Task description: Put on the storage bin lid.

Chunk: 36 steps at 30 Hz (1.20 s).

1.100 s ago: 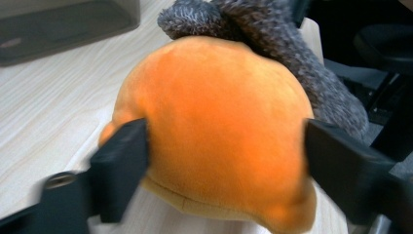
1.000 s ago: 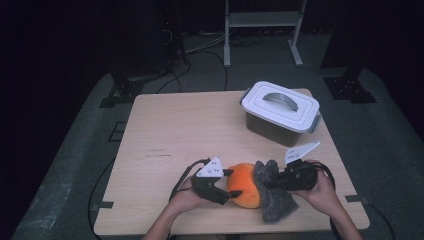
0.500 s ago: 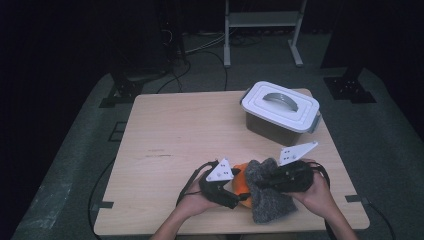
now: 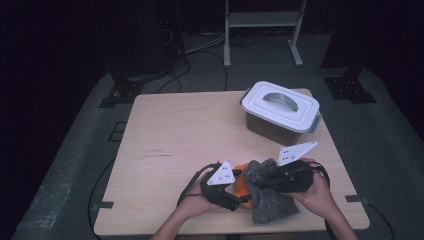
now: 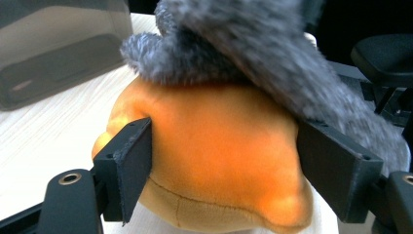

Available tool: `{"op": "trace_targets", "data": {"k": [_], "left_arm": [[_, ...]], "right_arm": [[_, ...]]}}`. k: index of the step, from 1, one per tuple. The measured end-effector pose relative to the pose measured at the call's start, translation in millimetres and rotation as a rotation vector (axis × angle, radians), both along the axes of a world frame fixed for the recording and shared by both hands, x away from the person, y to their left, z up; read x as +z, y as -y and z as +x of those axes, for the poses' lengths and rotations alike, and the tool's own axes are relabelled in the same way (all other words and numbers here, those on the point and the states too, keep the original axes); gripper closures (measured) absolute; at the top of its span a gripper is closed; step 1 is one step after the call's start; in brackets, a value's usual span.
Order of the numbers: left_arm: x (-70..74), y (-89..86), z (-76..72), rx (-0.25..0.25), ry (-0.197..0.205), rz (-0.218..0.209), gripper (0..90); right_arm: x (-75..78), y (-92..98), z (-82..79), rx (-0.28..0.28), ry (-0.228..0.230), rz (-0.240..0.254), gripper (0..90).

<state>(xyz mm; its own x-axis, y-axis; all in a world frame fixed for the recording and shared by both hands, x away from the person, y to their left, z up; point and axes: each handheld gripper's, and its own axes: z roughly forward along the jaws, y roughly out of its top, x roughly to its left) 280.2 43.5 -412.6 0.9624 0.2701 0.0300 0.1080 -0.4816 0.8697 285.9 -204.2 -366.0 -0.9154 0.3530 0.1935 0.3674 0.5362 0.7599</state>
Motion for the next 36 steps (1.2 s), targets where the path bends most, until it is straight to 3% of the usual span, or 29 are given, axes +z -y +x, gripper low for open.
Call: {"op": "trace_targets", "data": {"k": [7,10,12,14,18,21,25,28,33,36], "left_arm": [[-2.5,-0.3,0.6,-0.023,0.009,0.001,23.3],[-1.0,-2.6,2.9,-0.019,0.000,0.002,19.7],[-0.3,-5.2,6.1,-0.006,-0.026,-0.036,15.0],[-1.7,-6.4,8.9,0.012,-0.044,-0.043,10.3],[-5.7,-7.0,10.8,0.006,-0.081,-0.036,11.9],[-5.9,-4.5,6.6,-0.002,-0.063,-0.037,21.6],[-3.0,0.7,1.4,-0.020,-0.027,-0.038,21.7],[-1.0,6.1,-5.0,-0.041,0.008,-0.023,21.0],[-2.4,7.6,-8.6,-0.059,0.057,0.015,21.4],[-2.9,5.3,-6.8,-0.061,0.062,0.028,21.5]], "right_arm": [[-2.5,17.5,9.4,-0.085,0.001,0.004,78.5],[-10.4,22.1,14.4,-0.085,-0.036,0.016,78.5],[-15.2,23.4,15.0,-0.078,-0.057,0.028,78.5],[-17.7,22.4,14.0,-0.056,-0.073,0.030,78.5],[-18.6,19.7,12.7,-0.035,-0.083,0.010,78.5],[-15.5,18.3,11.5,-0.038,-0.079,-0.014,78.5],[-0.7,10.5,2.6,-0.043,0.001,-0.009,78.9],[7.2,0.3,-2.6,-0.020,0.029,0.000,78.9],[0.4,-2.2,0.0,0.002,-0.003,0.000,78.9],[-0.3,9.1,4.1,-0.037,-0.004,0.000,78.9]]}}
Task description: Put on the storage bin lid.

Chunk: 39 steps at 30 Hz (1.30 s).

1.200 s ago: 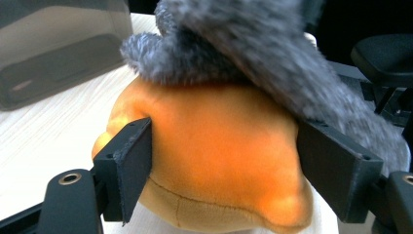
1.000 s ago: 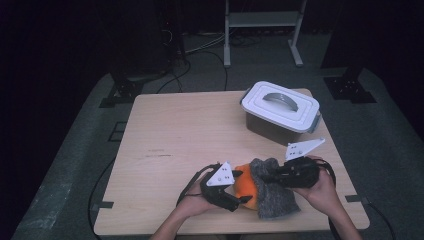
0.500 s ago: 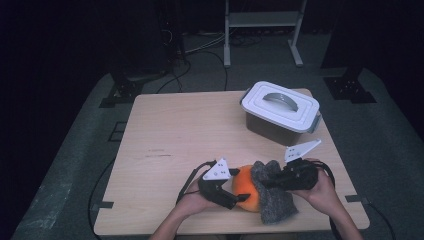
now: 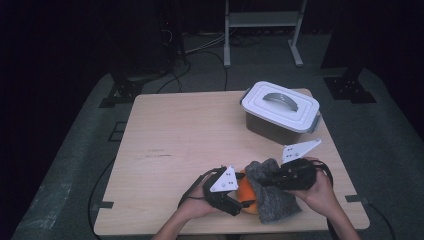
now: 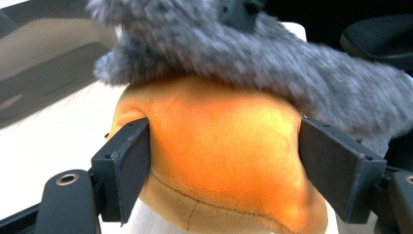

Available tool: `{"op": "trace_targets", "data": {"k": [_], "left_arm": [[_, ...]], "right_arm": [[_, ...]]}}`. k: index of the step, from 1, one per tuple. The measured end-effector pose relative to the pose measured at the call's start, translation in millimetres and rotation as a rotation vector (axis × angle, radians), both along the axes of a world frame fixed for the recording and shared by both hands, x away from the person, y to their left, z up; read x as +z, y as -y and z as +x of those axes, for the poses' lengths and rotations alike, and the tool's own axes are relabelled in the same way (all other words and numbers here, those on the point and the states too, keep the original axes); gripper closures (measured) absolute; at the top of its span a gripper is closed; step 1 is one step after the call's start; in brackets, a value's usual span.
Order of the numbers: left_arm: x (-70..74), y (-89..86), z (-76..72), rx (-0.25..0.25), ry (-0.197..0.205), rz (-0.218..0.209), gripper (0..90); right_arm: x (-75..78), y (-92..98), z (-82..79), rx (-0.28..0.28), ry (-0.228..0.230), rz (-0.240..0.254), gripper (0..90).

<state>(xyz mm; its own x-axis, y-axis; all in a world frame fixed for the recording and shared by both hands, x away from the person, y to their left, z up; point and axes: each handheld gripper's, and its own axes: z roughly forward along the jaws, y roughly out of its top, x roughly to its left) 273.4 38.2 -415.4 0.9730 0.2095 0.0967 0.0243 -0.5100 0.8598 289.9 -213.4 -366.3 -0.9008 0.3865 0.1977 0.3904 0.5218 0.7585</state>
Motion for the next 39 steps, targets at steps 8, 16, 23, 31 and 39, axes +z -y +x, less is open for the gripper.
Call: {"op": "trace_targets", "data": {"k": [8,16,23,31,39], "left_arm": [[0.9,-9.8,11.9,0.035,-0.089,-0.009,15.9],[-0.2,-7.3,9.5,0.049,-0.098,0.004,19.8],[-3.2,-11.1,7.9,0.034,-0.048,0.046,24.2],[-5.4,-15.8,9.3,0.026,-0.060,0.058,24.5],[4.4,-17.2,8.4,0.024,-0.026,-0.001,21.0]], "right_arm": [[-19.9,19.3,11.6,-0.034,-0.083,-0.011,78.5],[-16.2,1.6,3.9,0.021,-0.072,-0.067,78.3],[-14.6,-0.2,3.2,0.032,-0.050,-0.061,78.4],[-19.8,13.4,6.4,-0.010,-0.049,-0.069,78.0],[-17.6,-1.5,1.4,0.037,-0.016,-0.022,77.7]]}}
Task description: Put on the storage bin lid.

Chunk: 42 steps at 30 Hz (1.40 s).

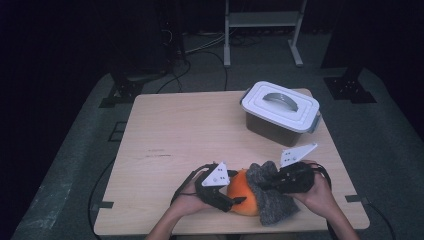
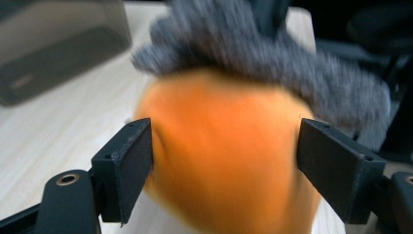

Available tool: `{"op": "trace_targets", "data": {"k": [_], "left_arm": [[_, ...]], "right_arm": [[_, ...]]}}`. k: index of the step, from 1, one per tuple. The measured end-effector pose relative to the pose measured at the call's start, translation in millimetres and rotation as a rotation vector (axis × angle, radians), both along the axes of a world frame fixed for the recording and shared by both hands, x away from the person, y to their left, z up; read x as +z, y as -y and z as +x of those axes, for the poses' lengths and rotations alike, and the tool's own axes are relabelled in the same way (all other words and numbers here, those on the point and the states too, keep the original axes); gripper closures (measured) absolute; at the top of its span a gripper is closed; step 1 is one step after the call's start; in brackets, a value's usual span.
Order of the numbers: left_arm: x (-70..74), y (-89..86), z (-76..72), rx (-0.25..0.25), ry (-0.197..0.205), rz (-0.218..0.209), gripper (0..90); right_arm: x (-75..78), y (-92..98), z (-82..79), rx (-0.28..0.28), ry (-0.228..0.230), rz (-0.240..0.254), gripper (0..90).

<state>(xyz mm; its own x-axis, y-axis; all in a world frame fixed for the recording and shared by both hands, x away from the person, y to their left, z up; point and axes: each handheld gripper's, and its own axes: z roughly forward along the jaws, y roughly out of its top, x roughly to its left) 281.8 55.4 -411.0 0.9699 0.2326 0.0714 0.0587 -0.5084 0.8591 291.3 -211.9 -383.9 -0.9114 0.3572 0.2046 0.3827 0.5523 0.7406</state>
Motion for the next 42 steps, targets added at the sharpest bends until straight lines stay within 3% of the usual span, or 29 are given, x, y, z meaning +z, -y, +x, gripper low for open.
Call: {"op": "trace_targets", "data": {"k": [6,10,16,17,19,22,25,35,38,40,42], "left_arm": [[-6.1,1.1,0.0,-0.003,-0.008,0.040,25.3],[-7.7,-2.3,2.2,-0.001,-0.008,0.073,27.4],[-13.1,-8.8,6.2,0.001,-0.050,0.060,27.9],[-11.2,-8.3,6.3,0.002,-0.042,0.063,26.2],[-7.2,-6.8,6.2,0.015,-0.021,0.030,19.8],[-4.8,-2.5,5.2,0.033,-0.003,-0.012,18.7],[-10.5,0.1,3.4,0.014,0.009,0.024,23.7],[-14.0,-15.1,13.4,0.014,-0.061,0.040,25.9],[-9.0,-9.5,10.4,0.021,-0.050,0.033,19.9],[-9.1,-7.7,8.5,0.012,-0.024,0.055,20.8],[-11.1,-10.5,10.3,0.009,-0.034,0.056,24.5]], "right_arm": [[2.9,-8.9,-5.4,0.007,0.035,-0.006,77.3],[-1.0,-8.6,-3.1,0.013,0.028,-0.010,77.3],[-13.8,8.1,4.3,-0.025,-0.024,-0.004,77.3],[-14.1,7.7,3.9,-0.024,-0.029,0.003,77.4],[-12.6,3.5,1.6,-0.021,-0.012,-0.007,77.3],[-10.4,-4.8,-1.4,-0.001,0.002,0.012,76.9],[-8.9,-12.3,-4.2,0.007,0.032,-0.006,76.9],[-19.1,5.4,3.0,-0.035,-0.012,-0.014,76.6],[-16.7,-0.6,0.6,-0.027,0.005,-0.021,76.5],[-13.1,-4.0,-0.8,-0.014,0.012,-0.015,76.4],[-13.3,-4.1,-0.7,-0.009,0.015,-0.019,76.5]]}}
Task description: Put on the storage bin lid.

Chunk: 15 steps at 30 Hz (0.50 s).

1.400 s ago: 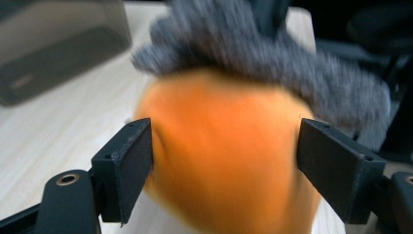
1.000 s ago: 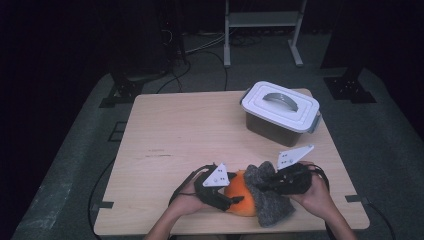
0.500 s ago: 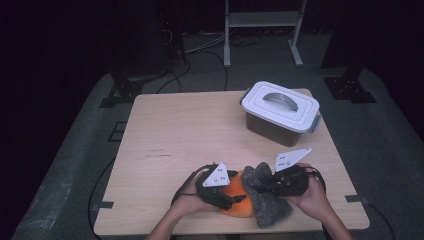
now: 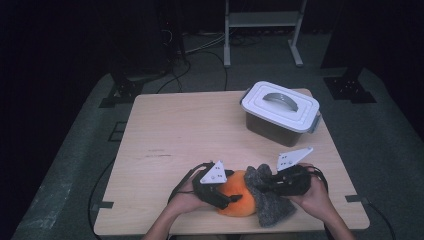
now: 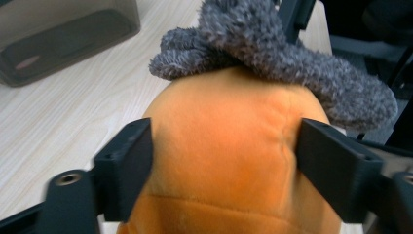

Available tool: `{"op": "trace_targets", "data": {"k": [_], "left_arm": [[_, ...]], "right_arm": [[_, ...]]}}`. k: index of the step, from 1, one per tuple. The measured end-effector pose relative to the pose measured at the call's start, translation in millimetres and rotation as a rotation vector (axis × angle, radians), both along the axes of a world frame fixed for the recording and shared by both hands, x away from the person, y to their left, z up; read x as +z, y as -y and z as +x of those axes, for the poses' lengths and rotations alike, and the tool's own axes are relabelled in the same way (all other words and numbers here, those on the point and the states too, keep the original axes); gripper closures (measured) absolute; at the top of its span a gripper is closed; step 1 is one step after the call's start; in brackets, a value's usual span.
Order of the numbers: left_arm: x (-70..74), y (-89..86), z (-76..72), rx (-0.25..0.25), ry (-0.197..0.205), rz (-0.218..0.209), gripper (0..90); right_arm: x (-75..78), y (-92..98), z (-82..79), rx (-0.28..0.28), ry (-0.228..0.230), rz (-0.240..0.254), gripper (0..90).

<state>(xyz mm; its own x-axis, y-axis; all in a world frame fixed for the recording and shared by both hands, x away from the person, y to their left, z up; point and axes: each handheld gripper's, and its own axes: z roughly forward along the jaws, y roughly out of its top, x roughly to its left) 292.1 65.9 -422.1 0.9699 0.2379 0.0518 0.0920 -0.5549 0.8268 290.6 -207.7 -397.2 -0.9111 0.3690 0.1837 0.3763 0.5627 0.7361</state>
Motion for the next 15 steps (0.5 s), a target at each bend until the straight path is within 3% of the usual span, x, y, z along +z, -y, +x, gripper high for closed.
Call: {"op": "trace_targets", "data": {"k": [10,15], "left_arm": [[-5.8,-17.4,9.9,0.004,-0.050,0.007,27.4],[-7.6,-18.8,12.0,0.007,-0.065,0.001,27.4]], "right_arm": [[-16.3,15.8,9.9,-0.033,-0.080,0.016,76.7],[-7.0,9.8,6.4,-0.019,-0.048,0.059,76.9]]}}
